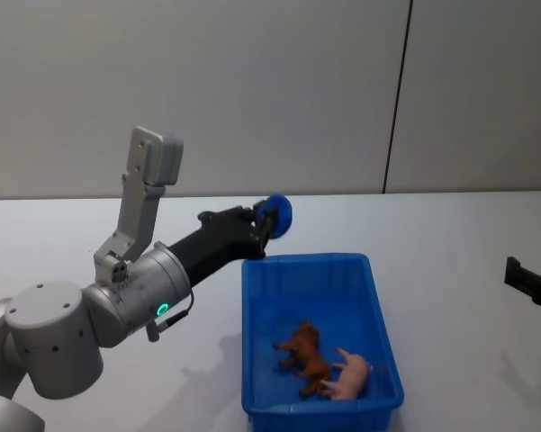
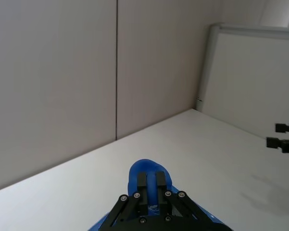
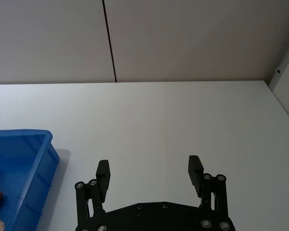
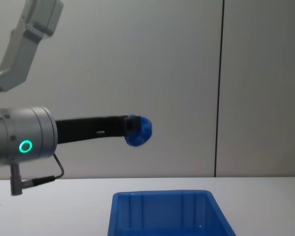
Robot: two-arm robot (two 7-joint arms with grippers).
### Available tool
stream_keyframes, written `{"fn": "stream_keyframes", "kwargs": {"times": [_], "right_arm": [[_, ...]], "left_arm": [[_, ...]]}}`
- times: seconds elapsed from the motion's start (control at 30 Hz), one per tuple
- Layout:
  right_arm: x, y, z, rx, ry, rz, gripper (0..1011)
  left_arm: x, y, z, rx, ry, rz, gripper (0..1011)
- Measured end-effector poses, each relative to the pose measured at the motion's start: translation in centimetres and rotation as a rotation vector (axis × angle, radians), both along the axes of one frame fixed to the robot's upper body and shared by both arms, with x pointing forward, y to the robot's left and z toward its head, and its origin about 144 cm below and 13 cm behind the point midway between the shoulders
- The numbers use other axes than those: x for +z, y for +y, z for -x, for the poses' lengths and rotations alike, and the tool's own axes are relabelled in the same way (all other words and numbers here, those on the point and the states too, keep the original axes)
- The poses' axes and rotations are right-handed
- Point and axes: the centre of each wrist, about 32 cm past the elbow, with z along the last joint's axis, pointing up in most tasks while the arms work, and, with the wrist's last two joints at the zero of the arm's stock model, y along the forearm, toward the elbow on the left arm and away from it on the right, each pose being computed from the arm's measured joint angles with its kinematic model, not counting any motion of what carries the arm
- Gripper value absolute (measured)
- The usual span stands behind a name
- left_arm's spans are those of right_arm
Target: Pick up the two dolls from the table and place them into the box.
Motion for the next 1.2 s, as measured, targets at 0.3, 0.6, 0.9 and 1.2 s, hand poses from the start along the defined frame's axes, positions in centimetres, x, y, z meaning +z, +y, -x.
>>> {"fn": "stream_keyframes", "kwargs": {"times": [0.3,0.6,0.9,1.2], "right_arm": [[0.0,0.0,0.0,0.0,0.0,0.0,1001],[0.0,0.0,0.0,0.0,0.0,0.0,1001],[0.0,0.0,0.0,0.0,0.0,0.0,1001],[0.0,0.0,0.0,0.0,0.0,0.0,1001]], "left_arm": [[-0.4,0.2,-0.1,-0.084,0.037,-0.021,112],[-0.9,0.0,-0.2,-0.119,0.047,-0.037,112],[-1.1,-0.1,-0.3,-0.135,0.052,-0.044,338],[-1.2,-0.1,-0.3,-0.142,0.053,-0.046,621]]}}
